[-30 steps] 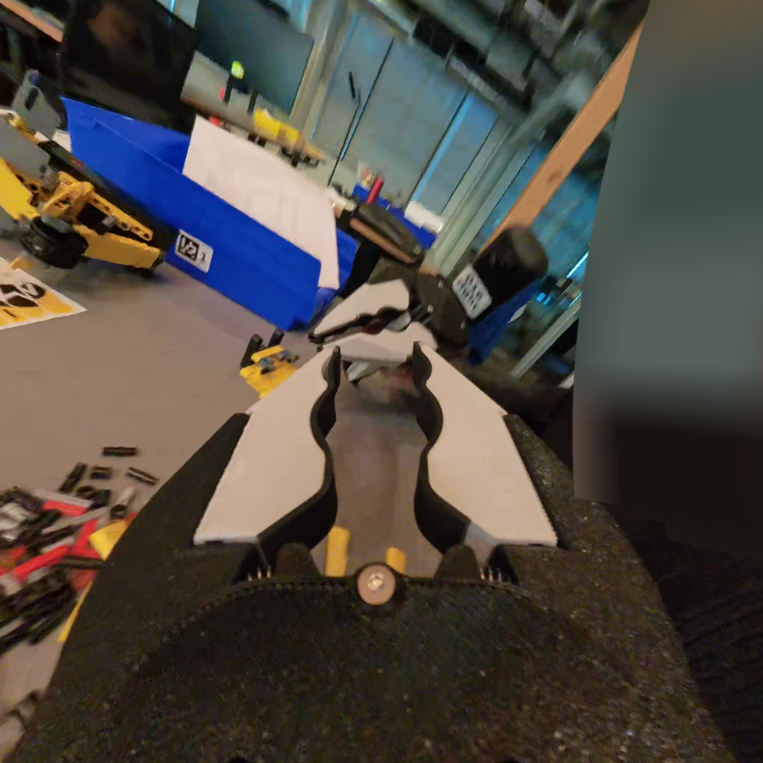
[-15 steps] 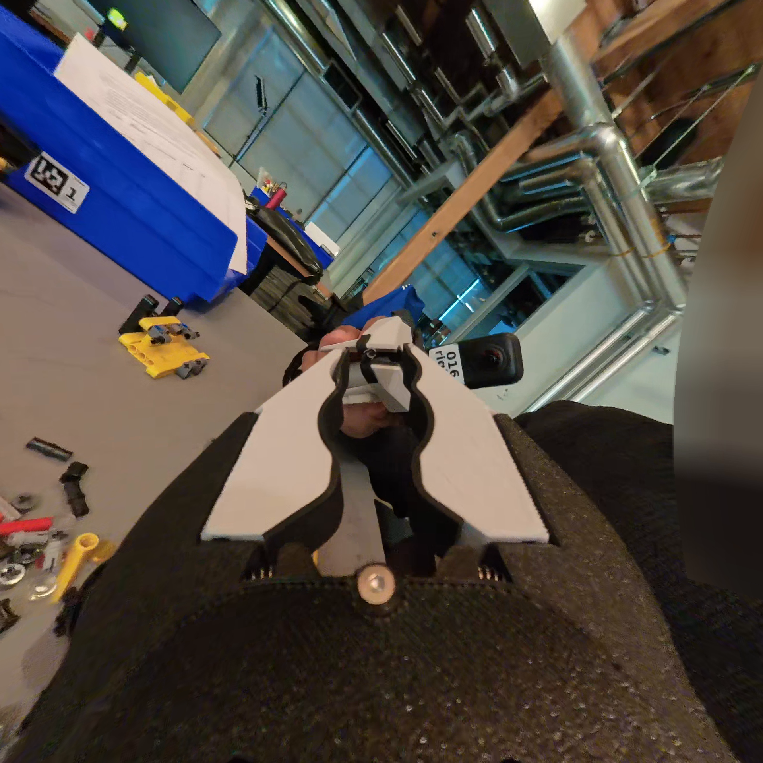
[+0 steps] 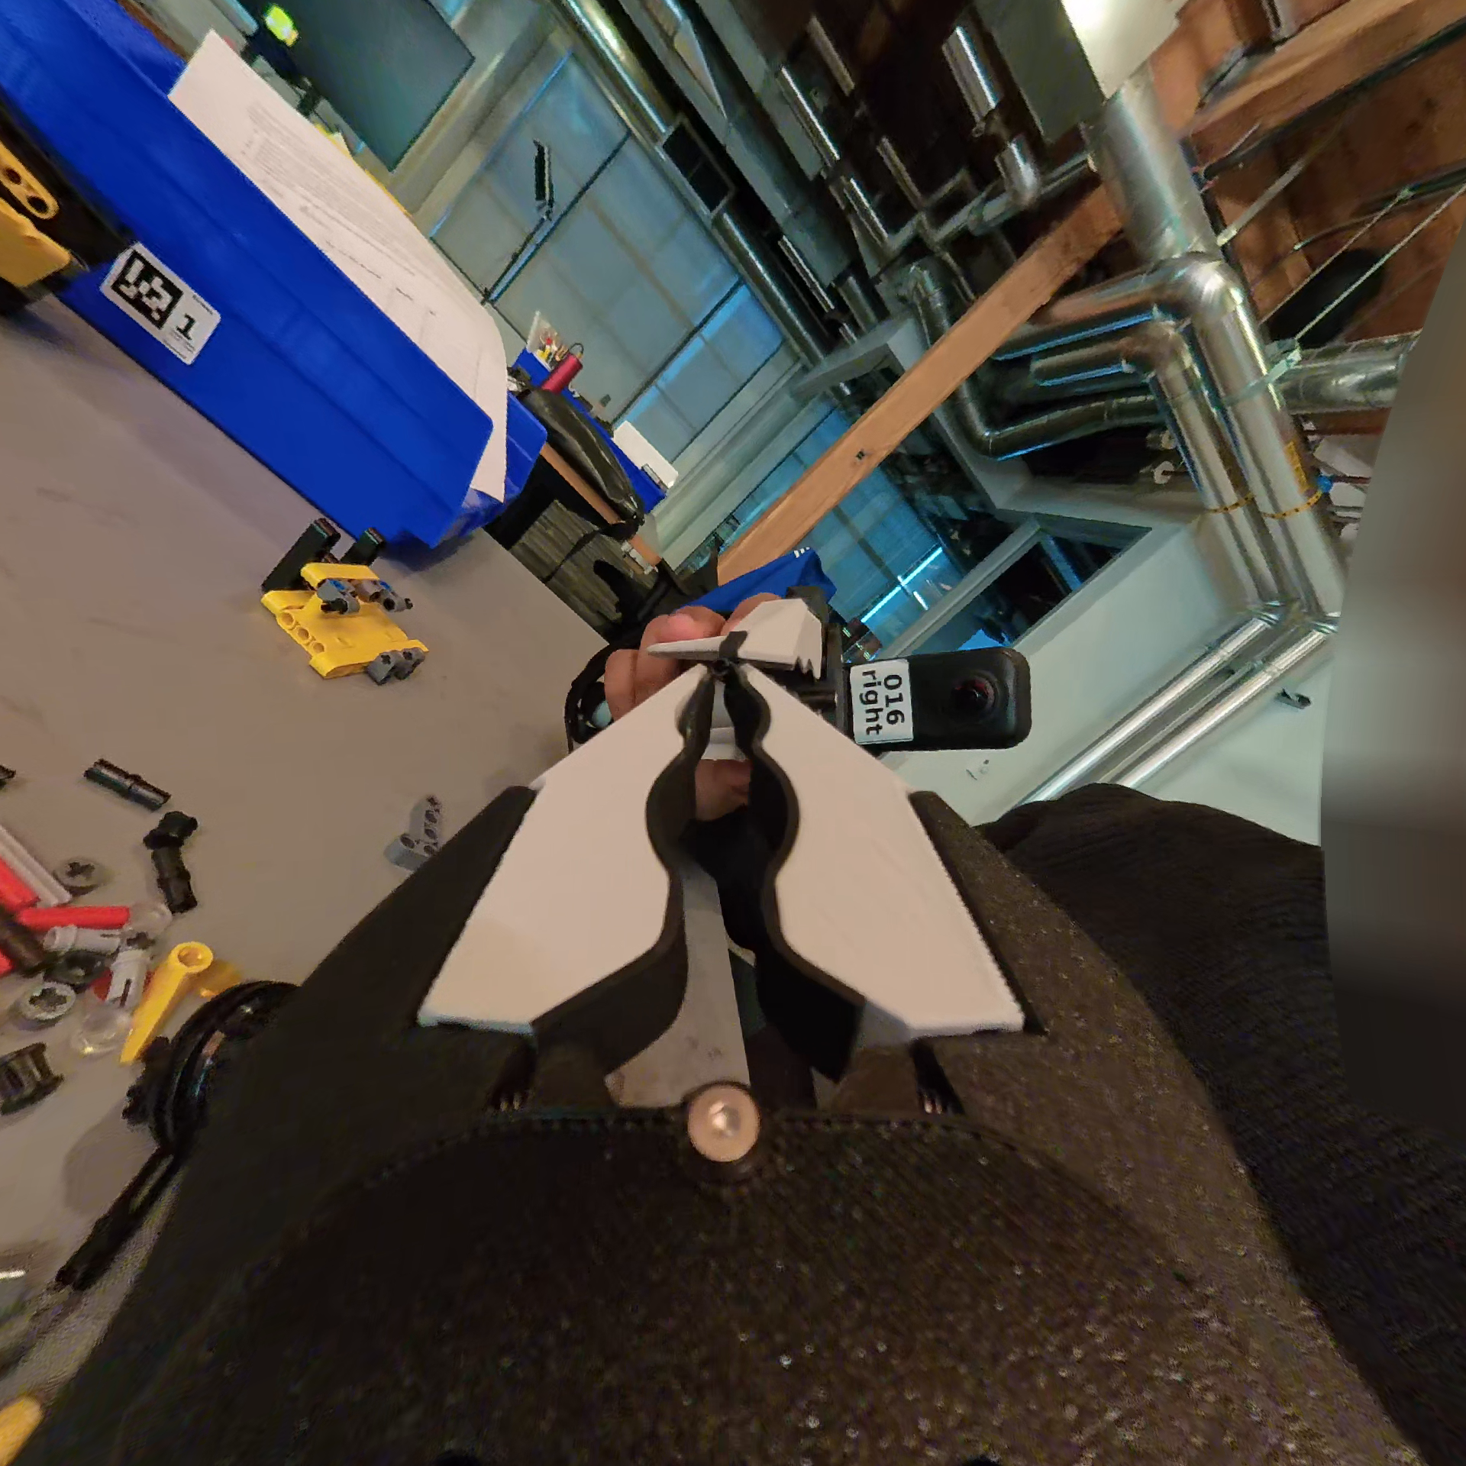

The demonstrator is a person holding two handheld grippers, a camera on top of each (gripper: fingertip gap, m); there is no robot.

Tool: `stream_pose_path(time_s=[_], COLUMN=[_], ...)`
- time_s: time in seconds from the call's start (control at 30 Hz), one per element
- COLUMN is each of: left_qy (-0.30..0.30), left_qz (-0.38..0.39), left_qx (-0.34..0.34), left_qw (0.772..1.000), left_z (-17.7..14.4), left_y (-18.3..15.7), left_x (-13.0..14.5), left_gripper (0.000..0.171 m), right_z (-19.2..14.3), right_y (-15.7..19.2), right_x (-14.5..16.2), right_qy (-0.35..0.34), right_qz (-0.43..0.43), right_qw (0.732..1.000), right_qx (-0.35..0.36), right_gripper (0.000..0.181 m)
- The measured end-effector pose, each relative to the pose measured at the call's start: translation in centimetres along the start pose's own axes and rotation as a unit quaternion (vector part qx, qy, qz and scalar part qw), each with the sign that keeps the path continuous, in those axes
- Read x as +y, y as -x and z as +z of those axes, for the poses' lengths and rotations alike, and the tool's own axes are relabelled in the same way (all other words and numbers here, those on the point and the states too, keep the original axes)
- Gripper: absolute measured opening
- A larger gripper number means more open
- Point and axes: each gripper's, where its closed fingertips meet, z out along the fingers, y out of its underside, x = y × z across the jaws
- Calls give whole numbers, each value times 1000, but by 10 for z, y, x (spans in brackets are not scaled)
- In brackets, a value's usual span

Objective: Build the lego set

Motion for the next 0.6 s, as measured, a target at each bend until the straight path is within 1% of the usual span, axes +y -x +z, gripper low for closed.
stream_pose_path(time_s=[0.03,0.07,0.13,0.17,0.23,0.3,0.33,0.4,0.43,0.5,0.6], left_qy=[-1,-1,-2,-6,-19,-25,-27,-29,-27,-19,-6], left_qz=[0,-4,-15,-24,-36,-38,-39,-40,-39,-31,-19], left_qx=[2,2,9,22,44,48,52,55,52,38,30], left_qw=[1000,1000,1000,999,998,998,998,997,998,999,999], left_z=[-1,-3,-6,-7,-12,-16,-18,-21,-21,-21,-18], left_y=[-1,0,0,-2,-7,-7,-9,-10,-10,-8,-9], left_x=[1,2,5,5,3,2,3,4,5,9,16], left_gripper=[0,0,0,0,0,0,0,0,0,0,0], right_z=[0,0,0,-1,-4,-2,-1,4,4,2,5], right_y=[2,4,7,4,0,9,13,18,16,13,17], right_x=[-1,-4,-11,-15,-19,-17,-15,-10,-9,-10,-7], right_qy=[-5,-16,-42,-58,-95,-89,-84,-65,-59,-62,-52], right_qz=[4,11,32,44,39,34,48,59,48,27,10], right_qw=[1000,1000,999,997,994,995,995,996,997,997,998], right_qx=[-6,-12,-15,4,41,24,12,-1,9,27,25], right_gripper=[5,10,25,37,32,34,38,53,50,39,32])
